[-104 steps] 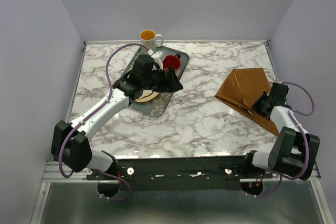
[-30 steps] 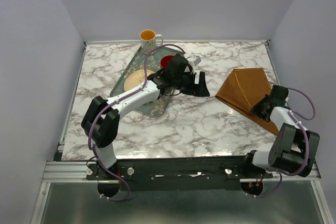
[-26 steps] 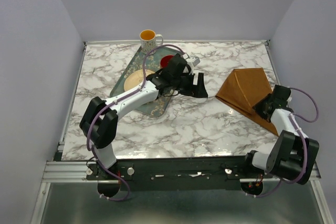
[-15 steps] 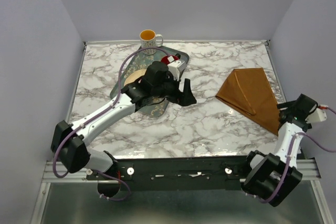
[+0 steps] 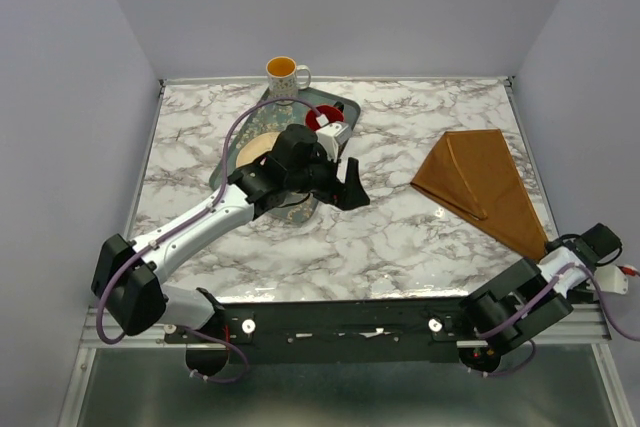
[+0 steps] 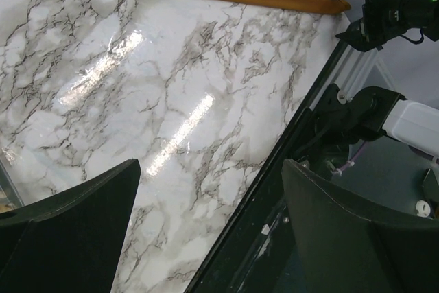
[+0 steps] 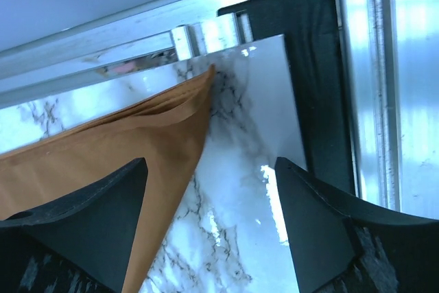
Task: Fold the napkin, place the utensils inside, and roll it up
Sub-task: Fold the napkin
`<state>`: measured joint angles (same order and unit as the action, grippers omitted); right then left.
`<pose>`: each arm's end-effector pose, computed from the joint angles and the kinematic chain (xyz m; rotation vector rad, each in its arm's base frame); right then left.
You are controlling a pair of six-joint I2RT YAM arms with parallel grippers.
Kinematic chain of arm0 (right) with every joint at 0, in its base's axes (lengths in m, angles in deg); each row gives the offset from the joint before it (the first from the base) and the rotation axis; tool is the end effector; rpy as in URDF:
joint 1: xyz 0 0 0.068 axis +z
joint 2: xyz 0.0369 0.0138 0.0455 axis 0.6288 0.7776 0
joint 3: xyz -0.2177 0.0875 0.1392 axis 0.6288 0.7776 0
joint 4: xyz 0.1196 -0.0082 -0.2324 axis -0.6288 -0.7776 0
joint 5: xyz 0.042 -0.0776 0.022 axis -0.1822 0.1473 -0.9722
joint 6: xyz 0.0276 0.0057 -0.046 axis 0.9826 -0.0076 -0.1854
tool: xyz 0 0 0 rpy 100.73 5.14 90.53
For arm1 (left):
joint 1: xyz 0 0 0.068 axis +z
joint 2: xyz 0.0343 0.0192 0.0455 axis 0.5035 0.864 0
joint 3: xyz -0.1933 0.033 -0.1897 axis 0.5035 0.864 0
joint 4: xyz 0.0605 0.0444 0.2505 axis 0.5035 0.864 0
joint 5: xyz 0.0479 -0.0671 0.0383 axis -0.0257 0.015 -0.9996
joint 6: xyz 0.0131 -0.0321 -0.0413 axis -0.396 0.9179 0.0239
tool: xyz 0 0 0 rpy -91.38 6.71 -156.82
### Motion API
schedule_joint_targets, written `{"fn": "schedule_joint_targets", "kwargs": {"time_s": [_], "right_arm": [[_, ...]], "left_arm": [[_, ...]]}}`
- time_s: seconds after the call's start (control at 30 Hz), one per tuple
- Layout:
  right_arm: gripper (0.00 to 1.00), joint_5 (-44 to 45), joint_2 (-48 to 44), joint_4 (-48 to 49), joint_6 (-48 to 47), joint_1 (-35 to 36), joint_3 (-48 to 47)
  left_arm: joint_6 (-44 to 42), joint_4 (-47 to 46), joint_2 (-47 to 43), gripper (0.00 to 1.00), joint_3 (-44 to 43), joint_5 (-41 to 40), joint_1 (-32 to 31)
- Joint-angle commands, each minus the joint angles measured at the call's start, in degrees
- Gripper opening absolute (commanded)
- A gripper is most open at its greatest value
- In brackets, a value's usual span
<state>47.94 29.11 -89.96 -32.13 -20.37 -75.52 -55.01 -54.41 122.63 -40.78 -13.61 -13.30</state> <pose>0.0899 -0.1640 0.1635 2.0665 1.5403 -0.3280 0.2115 -0.2199 0.3243 0.5788 2.1770 -1.1290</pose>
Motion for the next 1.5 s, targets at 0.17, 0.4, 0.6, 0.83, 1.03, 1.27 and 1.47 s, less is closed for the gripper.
{"fn": "schedule_joint_targets", "kwargs": {"time_s": [0.17, 0.4, 0.6, 0.83, 1.03, 1.27, 1.47], "right_arm": [[0.81, -3.53, 4.9, 9.64, -7.59, -3.25, -1.47], [0.7, -6.0, 8.68, 10.79, -8.04, -3.25, -2.35], [0.42, -8.98, 7.72, 13.33, -9.97, -3.25, -1.13], [0.01, -15.57, 2.1, 15.18, -12.7, -2.81, 0.63], [0.01, -19.45, -2.65, 15.27, -12.87, 7.79, -0.59], [0.01, -18.3, 2.43, 16.32, -17.07, 30.56, -10.16], [0.01, -14.26, 9.38, 16.41, -24.55, 44.99, -16.93]], "left_arm": [[0.68, -1.44, 3.73, 0.93, -1.73, 2.33, 0.55], [1.12, -1.88, 4.96, 0.93, -2.18, 3.12, 0.73], [1.12, -2.23, 4.7, 0.93, -1.38, 3.47, 0.99], [1.56, -2.93, 4.88, 0.93, -0.68, 4.44, 0.99], [3.76, -4.86, 6.46, 0.93, -0.33, 6.37, 0.99], [4.64, -4.78, 7.07, 0.93, -0.51, 3.65, 1.34], [5.52, -4.96, 6.55, 0.93, -0.06, 2.86, 1.69]]}}
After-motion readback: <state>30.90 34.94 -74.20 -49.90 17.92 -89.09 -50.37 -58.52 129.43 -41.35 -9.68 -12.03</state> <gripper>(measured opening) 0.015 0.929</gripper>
